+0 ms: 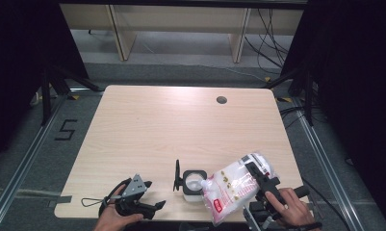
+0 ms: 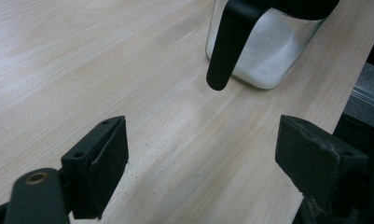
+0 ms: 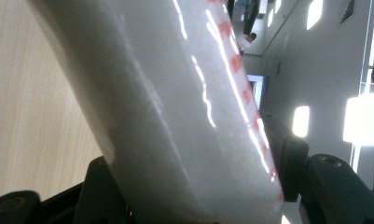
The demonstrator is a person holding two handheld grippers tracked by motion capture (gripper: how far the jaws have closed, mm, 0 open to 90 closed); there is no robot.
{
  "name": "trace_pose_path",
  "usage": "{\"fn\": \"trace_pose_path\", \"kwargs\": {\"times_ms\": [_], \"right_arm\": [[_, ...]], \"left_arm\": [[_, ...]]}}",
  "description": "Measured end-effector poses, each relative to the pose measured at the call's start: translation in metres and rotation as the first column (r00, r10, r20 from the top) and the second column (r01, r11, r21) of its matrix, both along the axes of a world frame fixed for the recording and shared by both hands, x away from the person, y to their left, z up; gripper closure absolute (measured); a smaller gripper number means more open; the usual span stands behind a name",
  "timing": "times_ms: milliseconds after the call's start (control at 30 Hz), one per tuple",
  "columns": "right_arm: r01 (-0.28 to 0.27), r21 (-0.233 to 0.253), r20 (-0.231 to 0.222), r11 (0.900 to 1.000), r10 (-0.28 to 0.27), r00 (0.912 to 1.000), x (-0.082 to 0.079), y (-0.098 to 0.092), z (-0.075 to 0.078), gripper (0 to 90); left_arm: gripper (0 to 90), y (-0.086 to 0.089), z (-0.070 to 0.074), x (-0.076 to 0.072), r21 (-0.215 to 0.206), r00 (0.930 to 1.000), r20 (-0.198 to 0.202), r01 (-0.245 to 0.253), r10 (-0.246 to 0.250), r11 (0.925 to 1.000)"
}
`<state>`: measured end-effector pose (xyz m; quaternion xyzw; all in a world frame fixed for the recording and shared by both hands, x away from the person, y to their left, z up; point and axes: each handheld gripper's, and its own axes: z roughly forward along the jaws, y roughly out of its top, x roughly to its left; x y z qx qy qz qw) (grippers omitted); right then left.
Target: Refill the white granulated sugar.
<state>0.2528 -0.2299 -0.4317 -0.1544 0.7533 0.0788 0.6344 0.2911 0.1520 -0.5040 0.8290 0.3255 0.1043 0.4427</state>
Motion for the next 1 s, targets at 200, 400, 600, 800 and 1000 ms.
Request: {"fn": "trace_pose_path", "kwargs": {"times_ms": [200,400,600,800,1000], "right_arm": [[-0.026,-0.023,0.01,0.999,0.026,0.9996,0.002,0.001,0.001,46.3],[-0.025,-0.003,-0.009,1.0,0.024,0.9997,0.004,-0.001,-0.001,46.4],[-0.003,0.009,-0.037,1.0,0.004,0.9993,0.005,-0.002,-0.004,47.0],[0.005,-0.004,-0.056,1.0,-0.005,0.9984,0.008,-0.003,-0.009,48.2],[-0.003,-0.055,-0.066,0.999,-0.001,0.9978,0.012,-0.004,-0.015,49.5]], "left_arm": [[16.7,0.0,0.0,0.0,0.003,1.0,0.004,0.001,-0.001,1.0],[16.7,0.0,0.0,0.0,0.001,1.0,0.003,-0.001,0.001,1.0],[16.7,0.0,0.0,0.0,0.003,1.0,0.002,0.001,-0.001,1.0],[16.7,0.0,0.0,0.0,0.001,1.0,0.002,0.0,0.0,1.0],[16.7,0.002,0.001,0.001,0.021,0.9999,0.011,0.001,-0.002,0.9998]]}}
